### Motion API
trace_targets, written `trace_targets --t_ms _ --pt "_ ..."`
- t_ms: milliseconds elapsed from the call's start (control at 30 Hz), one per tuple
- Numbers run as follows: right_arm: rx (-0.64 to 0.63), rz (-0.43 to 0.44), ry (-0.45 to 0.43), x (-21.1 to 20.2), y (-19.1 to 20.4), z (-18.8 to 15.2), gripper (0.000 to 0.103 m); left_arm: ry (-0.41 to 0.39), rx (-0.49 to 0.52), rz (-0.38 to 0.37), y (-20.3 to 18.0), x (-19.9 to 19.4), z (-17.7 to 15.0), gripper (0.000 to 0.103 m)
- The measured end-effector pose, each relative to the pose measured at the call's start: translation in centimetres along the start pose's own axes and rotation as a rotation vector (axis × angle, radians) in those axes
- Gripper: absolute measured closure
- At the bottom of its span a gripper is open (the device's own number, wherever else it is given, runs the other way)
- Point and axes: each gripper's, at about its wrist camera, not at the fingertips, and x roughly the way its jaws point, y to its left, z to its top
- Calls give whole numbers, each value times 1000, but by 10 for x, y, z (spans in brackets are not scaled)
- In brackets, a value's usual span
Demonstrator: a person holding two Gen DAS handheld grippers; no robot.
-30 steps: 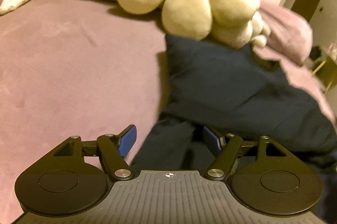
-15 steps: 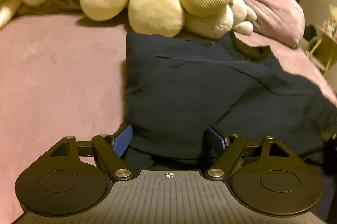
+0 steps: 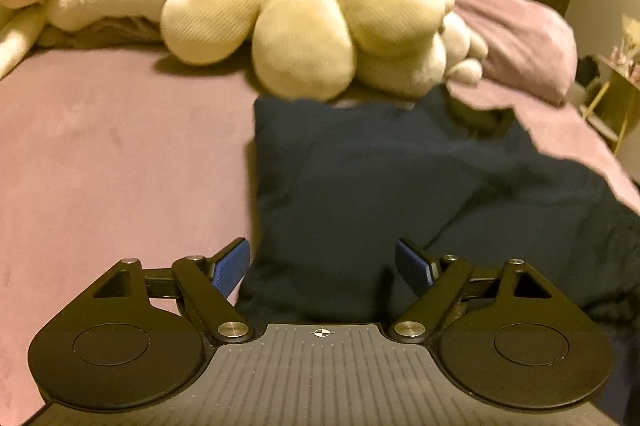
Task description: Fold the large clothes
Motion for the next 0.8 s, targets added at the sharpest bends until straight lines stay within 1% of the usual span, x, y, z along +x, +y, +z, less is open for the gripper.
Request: trace_targets --t_ms 33,67,100,233,333,400,433,467,500,567,600,667,733,800 --pt "-21 9 -24 -2 6 3 74 -8 4 1 -5 2 5 18" --pt "-51 35 -40 1 14 6 74 -20 8 7 -10 5 9 18" --pt "-77 42 -44 8 22 9 74 -33 14 14 -15 9 12 18" --pt "-238 -4 -55 45 63 13 75 -81 31 40 -31 35 18 18" --pt "-329 -70 -69 75 81 10 76 -75 52 70 -37 62 10 18" --pt "-396 -136 -57 96 83 0 77 -63 89 87 -40 77 1 15" --pt "-434 -177 -36 106 81 -6 81 -87 118 95 -42 80 -5 13" --pt "-466 -192 -19 112 75 -12 81 -118 150 105 -43 82 -11 9" --pt "-484 -188 -22 113 71 -16 81 -136 169 112 -41 85 -15 4" --pt "-490 -185 -29 114 68 -19 81 -110 112 87 -31 91 -11 1" --pt "-494 -191 -24 116 69 -18 81 -90 100 84 -30 90 -5 1" --pt "-507 -198 -22 119 72 -18 81 -71 127 98 -32 81 7 3" --pt "-481 -171 -35 113 70 -15 81 -104 148 107 -34 70 17 4" --pt "-442 -157 -53 104 69 -6 82 -151 138 126 -37 63 27 4"
